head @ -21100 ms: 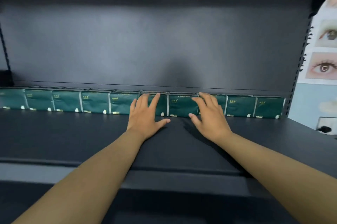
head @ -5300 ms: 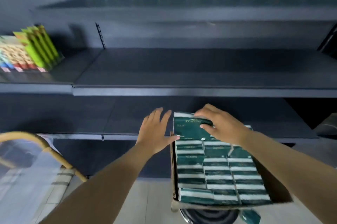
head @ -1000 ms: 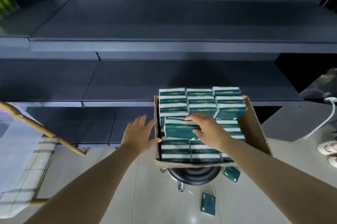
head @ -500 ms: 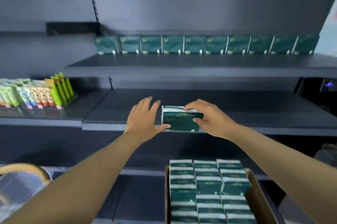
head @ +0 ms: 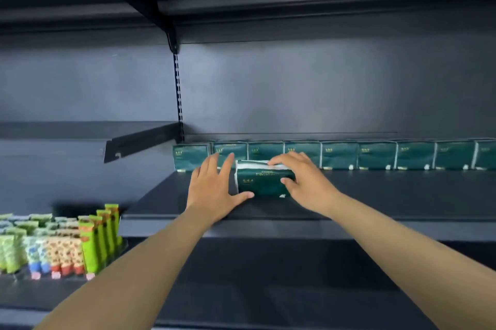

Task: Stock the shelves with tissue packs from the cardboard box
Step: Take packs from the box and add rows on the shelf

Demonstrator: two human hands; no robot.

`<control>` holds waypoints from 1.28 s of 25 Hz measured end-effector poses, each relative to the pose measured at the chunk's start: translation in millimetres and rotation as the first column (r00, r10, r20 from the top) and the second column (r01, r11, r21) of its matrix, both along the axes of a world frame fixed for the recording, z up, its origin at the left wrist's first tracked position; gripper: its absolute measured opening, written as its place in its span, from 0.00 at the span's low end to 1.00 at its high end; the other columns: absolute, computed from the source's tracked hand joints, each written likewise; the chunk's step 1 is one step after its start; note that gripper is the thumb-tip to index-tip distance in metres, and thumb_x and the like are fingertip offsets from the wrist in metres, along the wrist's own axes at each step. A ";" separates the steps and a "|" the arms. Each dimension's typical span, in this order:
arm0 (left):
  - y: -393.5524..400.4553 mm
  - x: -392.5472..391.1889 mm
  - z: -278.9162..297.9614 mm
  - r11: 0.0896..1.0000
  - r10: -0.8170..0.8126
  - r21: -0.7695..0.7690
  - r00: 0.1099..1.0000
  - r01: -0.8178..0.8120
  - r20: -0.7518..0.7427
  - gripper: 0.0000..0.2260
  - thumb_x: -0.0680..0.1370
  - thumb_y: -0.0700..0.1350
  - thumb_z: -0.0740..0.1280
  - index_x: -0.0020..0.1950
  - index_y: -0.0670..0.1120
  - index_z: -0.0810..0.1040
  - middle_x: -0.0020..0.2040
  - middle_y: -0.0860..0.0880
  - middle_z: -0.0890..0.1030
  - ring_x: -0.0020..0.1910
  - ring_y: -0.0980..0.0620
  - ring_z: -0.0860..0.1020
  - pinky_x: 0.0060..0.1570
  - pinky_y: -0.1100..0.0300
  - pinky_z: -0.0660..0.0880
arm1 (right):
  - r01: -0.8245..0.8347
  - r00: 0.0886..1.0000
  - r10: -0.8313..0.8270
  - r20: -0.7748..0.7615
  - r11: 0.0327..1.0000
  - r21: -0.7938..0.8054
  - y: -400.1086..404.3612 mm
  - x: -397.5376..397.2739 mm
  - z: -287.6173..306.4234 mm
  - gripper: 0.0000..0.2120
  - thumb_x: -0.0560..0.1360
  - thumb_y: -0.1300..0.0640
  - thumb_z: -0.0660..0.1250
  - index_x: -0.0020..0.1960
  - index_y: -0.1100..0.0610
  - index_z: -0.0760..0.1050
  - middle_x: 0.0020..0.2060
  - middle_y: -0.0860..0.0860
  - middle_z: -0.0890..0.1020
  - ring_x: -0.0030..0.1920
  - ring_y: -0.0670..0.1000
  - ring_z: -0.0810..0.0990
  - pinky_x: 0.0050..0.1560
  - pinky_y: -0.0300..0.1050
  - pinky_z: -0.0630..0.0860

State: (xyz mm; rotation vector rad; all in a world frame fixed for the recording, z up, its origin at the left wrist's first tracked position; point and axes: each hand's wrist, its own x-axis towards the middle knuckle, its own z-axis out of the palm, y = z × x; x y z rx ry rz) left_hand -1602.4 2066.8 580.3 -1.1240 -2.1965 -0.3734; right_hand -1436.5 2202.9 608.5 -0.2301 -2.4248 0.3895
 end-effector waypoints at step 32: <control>39.7 -158.6 -8.8 0.989 -0.143 -0.088 0.915 0.119 -0.378 0.43 0.58 0.65 0.77 0.68 0.46 0.73 0.59 0.39 0.77 0.57 0.40 0.76 0.60 0.45 0.72 | 0.435 0.900 -0.432 -0.058 0.880 0.191 41.6 -119.0 -23.3 0.28 0.76 0.48 0.63 0.73 0.51 0.59 0.72 0.50 0.59 0.72 0.52 0.53 0.69 0.51 0.59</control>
